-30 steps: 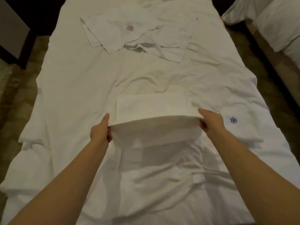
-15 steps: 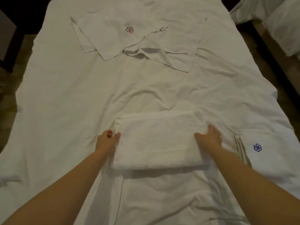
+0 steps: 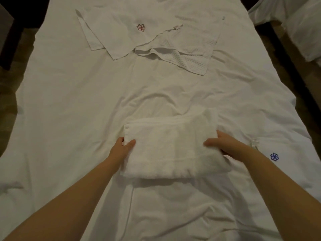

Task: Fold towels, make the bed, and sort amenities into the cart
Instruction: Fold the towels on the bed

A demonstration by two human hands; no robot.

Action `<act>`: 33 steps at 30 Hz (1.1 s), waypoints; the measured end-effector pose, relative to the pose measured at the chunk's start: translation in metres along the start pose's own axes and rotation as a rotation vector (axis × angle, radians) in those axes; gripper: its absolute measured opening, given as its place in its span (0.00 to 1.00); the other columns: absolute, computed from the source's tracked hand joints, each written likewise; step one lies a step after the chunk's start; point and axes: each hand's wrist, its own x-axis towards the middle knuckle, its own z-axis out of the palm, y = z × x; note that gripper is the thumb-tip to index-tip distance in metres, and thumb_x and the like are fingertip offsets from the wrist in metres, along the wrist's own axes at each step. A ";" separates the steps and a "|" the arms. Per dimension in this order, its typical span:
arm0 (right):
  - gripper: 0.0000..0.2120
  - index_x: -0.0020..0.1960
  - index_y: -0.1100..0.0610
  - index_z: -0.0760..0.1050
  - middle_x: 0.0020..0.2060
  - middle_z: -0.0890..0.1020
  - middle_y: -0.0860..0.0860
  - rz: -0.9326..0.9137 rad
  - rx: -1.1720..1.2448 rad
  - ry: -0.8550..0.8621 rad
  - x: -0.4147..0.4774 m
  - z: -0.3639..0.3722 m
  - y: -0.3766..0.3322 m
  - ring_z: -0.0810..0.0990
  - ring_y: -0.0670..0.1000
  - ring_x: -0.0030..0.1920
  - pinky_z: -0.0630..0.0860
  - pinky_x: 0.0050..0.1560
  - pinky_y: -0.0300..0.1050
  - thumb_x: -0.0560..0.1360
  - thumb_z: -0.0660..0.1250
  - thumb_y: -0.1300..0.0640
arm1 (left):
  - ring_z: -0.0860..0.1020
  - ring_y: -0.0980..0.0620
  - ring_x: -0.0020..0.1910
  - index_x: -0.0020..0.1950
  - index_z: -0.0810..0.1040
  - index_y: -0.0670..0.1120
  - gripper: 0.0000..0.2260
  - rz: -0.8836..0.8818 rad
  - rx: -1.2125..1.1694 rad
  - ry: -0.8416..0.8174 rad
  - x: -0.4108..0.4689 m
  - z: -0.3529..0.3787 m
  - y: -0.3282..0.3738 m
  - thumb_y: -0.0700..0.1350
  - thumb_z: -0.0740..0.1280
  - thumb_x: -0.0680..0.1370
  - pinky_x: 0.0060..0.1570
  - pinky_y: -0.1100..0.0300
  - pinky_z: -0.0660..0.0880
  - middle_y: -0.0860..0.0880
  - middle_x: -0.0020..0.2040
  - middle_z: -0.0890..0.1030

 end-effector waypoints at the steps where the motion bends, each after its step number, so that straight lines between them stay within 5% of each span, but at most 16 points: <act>1: 0.31 0.67 0.55 0.67 0.58 0.78 0.55 -0.044 -0.029 0.032 -0.003 0.012 -0.009 0.78 0.55 0.54 0.76 0.48 0.48 0.66 0.73 0.58 | 0.74 0.45 0.57 0.68 0.67 0.44 0.28 0.002 -0.044 -0.036 -0.004 -0.001 0.001 0.56 0.70 0.74 0.56 0.52 0.71 0.45 0.62 0.74; 4: 0.29 0.67 0.61 0.66 0.62 0.76 0.60 -0.171 -0.263 0.198 -0.004 0.060 -0.036 0.75 0.59 0.60 0.70 0.54 0.45 0.70 0.71 0.55 | 0.74 0.47 0.56 0.69 0.66 0.46 0.28 0.053 -0.140 -0.075 -0.014 -0.001 0.005 0.53 0.71 0.73 0.55 0.53 0.71 0.48 0.61 0.74; 8: 0.26 0.66 0.62 0.62 0.59 0.76 0.61 -0.221 -0.459 0.157 -0.015 0.146 -0.064 0.76 0.60 0.59 0.68 0.49 0.43 0.74 0.66 0.54 | 0.78 0.48 0.57 0.65 0.69 0.49 0.24 0.127 -0.228 -0.125 -0.030 0.006 0.021 0.55 0.69 0.72 0.56 0.51 0.75 0.47 0.61 0.77; 11: 0.21 0.63 0.58 0.61 0.53 0.78 0.56 -0.251 -0.450 0.127 -0.022 0.190 -0.064 0.79 0.58 0.51 0.70 0.44 0.45 0.75 0.63 0.53 | 0.80 0.48 0.54 0.63 0.73 0.47 0.15 -0.045 -0.495 -0.232 -0.043 0.011 0.032 0.53 0.64 0.79 0.49 0.55 0.78 0.45 0.57 0.81; 15: 0.23 0.64 0.56 0.63 0.54 0.76 0.53 -0.303 -0.416 0.118 -0.033 0.199 -0.050 0.78 0.55 0.52 0.72 0.45 0.45 0.74 0.62 0.46 | 0.80 0.48 0.57 0.62 0.75 0.44 0.22 -0.155 -0.679 -0.331 -0.054 0.010 0.034 0.59 0.60 0.78 0.57 0.53 0.76 0.44 0.57 0.81; 17: 0.21 0.63 0.52 0.67 0.53 0.76 0.48 -0.378 -0.365 0.100 -0.042 0.191 -0.042 0.78 0.49 0.52 0.72 0.47 0.38 0.72 0.62 0.47 | 0.83 0.53 0.46 0.57 0.76 0.45 0.13 -0.047 -0.623 -0.303 -0.063 0.018 0.037 0.51 0.64 0.78 0.44 0.61 0.79 0.46 0.49 0.83; 19: 0.11 0.56 0.49 0.69 0.44 0.75 0.42 -0.413 -0.248 0.087 -0.057 0.173 -0.037 0.75 0.39 0.43 0.69 0.41 0.29 0.73 0.63 0.51 | 0.81 0.52 0.34 0.52 0.76 0.46 0.05 0.019 -0.608 -0.260 -0.073 0.030 0.047 0.45 0.66 0.78 0.33 0.61 0.79 0.46 0.40 0.81; 23: 0.18 0.64 0.53 0.73 0.49 0.76 0.46 -0.478 -0.064 0.158 -0.082 0.114 -0.021 0.74 0.42 0.45 0.68 0.44 0.24 0.75 0.66 0.61 | 0.83 0.47 0.39 0.57 0.75 0.42 0.09 0.096 -0.536 -0.253 -0.094 0.060 0.077 0.42 0.65 0.78 0.37 0.57 0.79 0.44 0.40 0.83; 26: 0.18 0.63 0.55 0.74 0.55 0.77 0.52 -0.513 -0.062 0.427 -0.089 0.059 0.004 0.74 0.48 0.52 0.70 0.55 0.33 0.74 0.64 0.55 | 0.82 0.47 0.47 0.60 0.75 0.42 0.11 0.169 -0.439 -0.284 -0.112 0.095 0.100 0.42 0.63 0.78 0.43 0.56 0.78 0.43 0.48 0.83; 29: 0.32 0.66 0.49 0.73 0.61 0.74 0.52 -0.474 -0.256 0.569 -0.095 0.005 0.037 0.71 0.53 0.60 0.66 0.62 0.48 0.68 0.52 0.38 | 0.79 0.51 0.37 0.48 0.77 0.43 0.05 0.072 -0.469 -0.379 -0.129 0.124 0.115 0.42 0.65 0.74 0.37 0.59 0.75 0.46 0.39 0.80; 33: 0.31 0.70 0.44 0.68 0.69 0.69 0.50 -0.505 -0.465 0.704 -0.102 -0.035 0.074 0.65 0.53 0.69 0.60 0.67 0.52 0.72 0.48 0.36 | 0.77 0.45 0.39 0.47 0.78 0.40 0.17 -0.097 -0.574 -0.480 -0.142 0.157 0.113 0.45 0.69 0.61 0.42 0.55 0.73 0.42 0.40 0.78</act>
